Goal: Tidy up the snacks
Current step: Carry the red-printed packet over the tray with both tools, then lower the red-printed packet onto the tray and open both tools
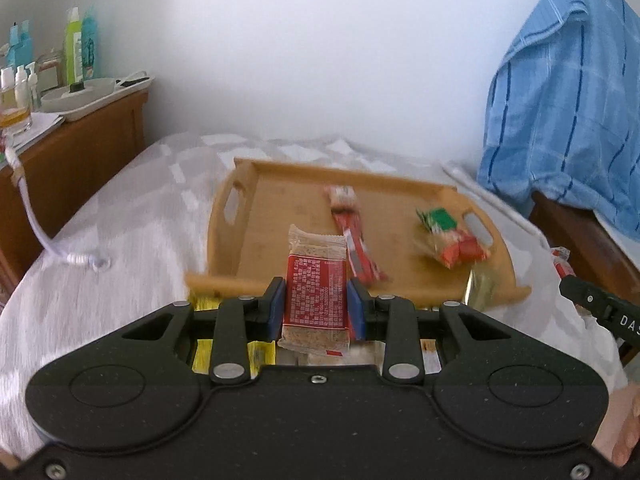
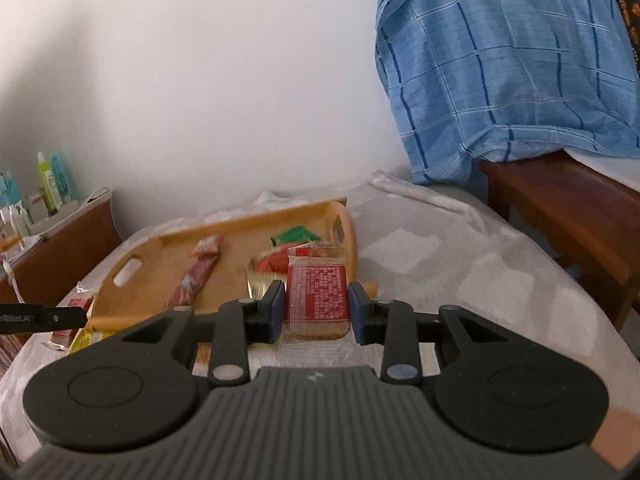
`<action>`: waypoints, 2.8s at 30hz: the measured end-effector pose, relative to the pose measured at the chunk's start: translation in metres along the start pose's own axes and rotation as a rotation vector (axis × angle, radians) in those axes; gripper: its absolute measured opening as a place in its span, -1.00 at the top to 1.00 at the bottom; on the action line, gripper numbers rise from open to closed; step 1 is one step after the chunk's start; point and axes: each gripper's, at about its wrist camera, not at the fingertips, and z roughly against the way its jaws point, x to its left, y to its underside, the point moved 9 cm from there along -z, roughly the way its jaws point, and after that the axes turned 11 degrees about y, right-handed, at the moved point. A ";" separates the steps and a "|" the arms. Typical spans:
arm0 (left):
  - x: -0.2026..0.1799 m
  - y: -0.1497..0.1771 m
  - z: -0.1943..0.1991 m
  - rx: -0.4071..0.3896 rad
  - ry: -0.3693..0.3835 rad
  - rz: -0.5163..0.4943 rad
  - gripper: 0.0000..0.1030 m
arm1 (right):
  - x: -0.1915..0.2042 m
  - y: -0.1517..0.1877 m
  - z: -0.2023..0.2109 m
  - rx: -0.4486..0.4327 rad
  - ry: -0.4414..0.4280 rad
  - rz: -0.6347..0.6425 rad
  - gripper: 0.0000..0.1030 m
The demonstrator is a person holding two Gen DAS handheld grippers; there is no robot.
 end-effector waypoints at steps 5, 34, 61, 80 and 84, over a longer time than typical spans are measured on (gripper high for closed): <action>0.009 -0.025 -0.018 0.008 0.004 0.008 0.40 | 0.009 -0.025 -0.023 0.022 -0.023 -0.013 0.26; 0.027 -0.017 -0.120 0.137 0.014 0.021 0.39 | 0.121 0.012 -0.097 0.176 -0.111 0.172 0.26; 0.032 -0.007 -0.137 0.157 -0.005 -0.010 0.39 | 0.126 0.031 -0.124 0.192 -0.024 0.222 0.24; 0.031 -0.007 -0.138 0.159 -0.009 -0.017 0.38 | 0.126 0.032 -0.132 0.205 -0.022 0.226 0.22; 0.032 -0.007 -0.138 0.161 -0.010 -0.022 0.38 | 0.126 0.032 -0.132 0.205 -0.027 0.221 0.22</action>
